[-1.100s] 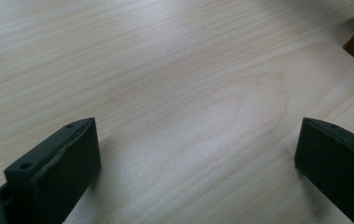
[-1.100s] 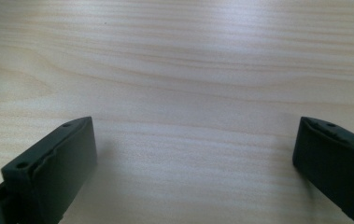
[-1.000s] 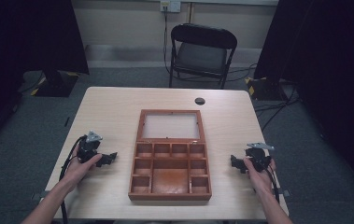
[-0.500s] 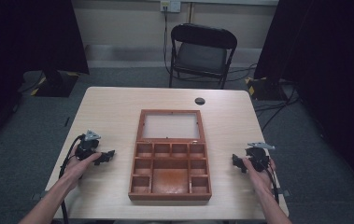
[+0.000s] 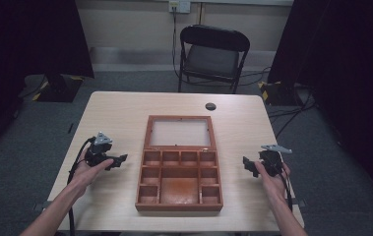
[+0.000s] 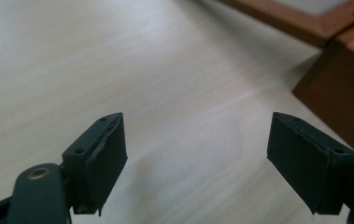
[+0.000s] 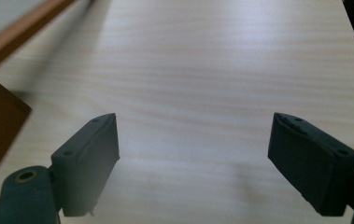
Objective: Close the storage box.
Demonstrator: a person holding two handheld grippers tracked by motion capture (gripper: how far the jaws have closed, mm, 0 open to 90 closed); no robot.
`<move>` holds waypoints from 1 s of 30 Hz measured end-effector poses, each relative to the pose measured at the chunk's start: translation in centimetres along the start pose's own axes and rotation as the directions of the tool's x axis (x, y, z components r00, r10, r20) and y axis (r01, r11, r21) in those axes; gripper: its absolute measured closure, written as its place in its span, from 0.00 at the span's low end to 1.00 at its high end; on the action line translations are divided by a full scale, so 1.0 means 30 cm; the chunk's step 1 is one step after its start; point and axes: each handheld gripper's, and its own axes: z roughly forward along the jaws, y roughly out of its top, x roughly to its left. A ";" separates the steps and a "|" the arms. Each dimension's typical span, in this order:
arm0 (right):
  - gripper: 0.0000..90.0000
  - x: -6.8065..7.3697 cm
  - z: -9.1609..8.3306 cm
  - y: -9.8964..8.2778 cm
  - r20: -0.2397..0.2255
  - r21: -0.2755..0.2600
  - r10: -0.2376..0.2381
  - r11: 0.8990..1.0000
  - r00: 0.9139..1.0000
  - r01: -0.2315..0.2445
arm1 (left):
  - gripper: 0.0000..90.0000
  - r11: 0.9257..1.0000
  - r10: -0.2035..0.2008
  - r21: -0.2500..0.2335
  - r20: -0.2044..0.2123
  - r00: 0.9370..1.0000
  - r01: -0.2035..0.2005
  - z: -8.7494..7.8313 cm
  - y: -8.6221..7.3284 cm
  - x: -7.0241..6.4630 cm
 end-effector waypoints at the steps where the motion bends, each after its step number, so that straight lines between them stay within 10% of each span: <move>1: 0.17 0.005 0.001 0.015 -0.001 -0.005 -0.004 1.000 1.000 0.004 | 0.21 1.000 -0.001 -0.002 0.007 1.000 0.001 0.002 0.005 -0.002; 16: 0.19 0.125 0.081 0.180 -0.099 -0.070 -0.099 0.993 0.990 0.092 | 0.23 0.999 -0.040 0.009 0.069 0.997 0.039 0.085 0.158 -0.038; 27: 0.22 0.276 0.188 0.224 -0.282 -0.048 -0.186 0.983 0.941 0.179 | 0.22 0.994 -0.110 -0.013 0.135 0.985 0.113 0.123 0.206 -0.044; 30: 0.22 0.287 0.192 0.221 -0.295 -0.046 -0.177 0.984 0.939 0.171 | 0.22 0.995 -0.095 0.011 0.137 0.986 0.094 0.130 0.203 -0.052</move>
